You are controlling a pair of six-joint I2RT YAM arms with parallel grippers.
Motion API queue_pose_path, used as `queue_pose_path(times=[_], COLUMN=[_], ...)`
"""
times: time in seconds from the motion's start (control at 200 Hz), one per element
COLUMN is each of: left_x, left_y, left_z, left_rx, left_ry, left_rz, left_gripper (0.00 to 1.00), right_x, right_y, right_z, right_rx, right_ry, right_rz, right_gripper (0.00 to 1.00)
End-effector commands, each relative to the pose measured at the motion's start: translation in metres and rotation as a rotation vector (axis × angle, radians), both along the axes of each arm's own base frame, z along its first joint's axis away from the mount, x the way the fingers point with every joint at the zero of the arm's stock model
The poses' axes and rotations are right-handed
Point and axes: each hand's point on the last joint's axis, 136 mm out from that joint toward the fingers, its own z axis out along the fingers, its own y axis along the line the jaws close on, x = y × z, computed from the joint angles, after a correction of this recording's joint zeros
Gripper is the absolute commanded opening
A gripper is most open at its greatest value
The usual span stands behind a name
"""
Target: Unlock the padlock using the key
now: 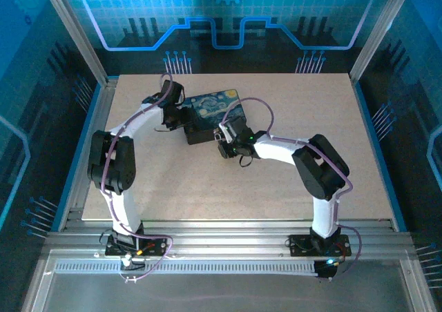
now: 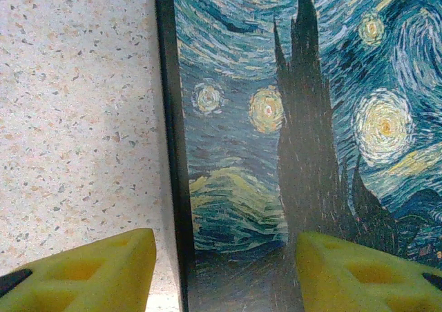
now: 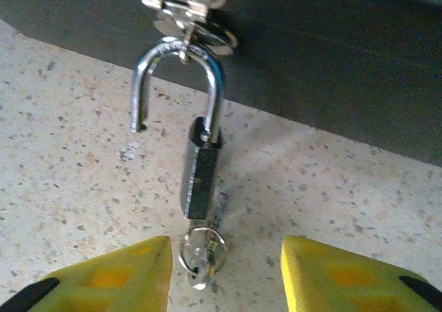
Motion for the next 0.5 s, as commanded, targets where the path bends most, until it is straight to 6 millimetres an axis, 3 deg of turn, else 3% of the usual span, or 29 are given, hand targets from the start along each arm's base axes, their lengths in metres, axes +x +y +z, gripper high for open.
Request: queue_pose_path(times=[0.0, 0.095, 0.3, 0.495], left_x=[0.0, 0.0, -0.005, -0.017], left_y=[-0.001, -0.001, -0.001, -0.008], left_z=[0.006, 0.007, 0.001, -0.005], left_rx=[0.001, -0.002, -0.01, 0.011], left_ry=[-0.002, -0.004, 0.017, 0.033], left_rz=[0.001, 0.003, 0.016, 0.017], left_gripper=[0.56, 0.56, 0.56, 0.55], right_x=[0.01, 0.012, 0.021, 0.026], right_y=[0.014, 0.015, 0.007, 0.003], right_z=[0.005, 0.003, -0.001, 0.006], right_rx=[0.063, 0.077, 0.154, 0.293], right_ry=[-0.002, 0.006, 0.026, 0.04], right_rz=[0.004, -0.005, -0.096, -0.214], right_gripper=[0.46, 0.42, 0.17, 0.09])
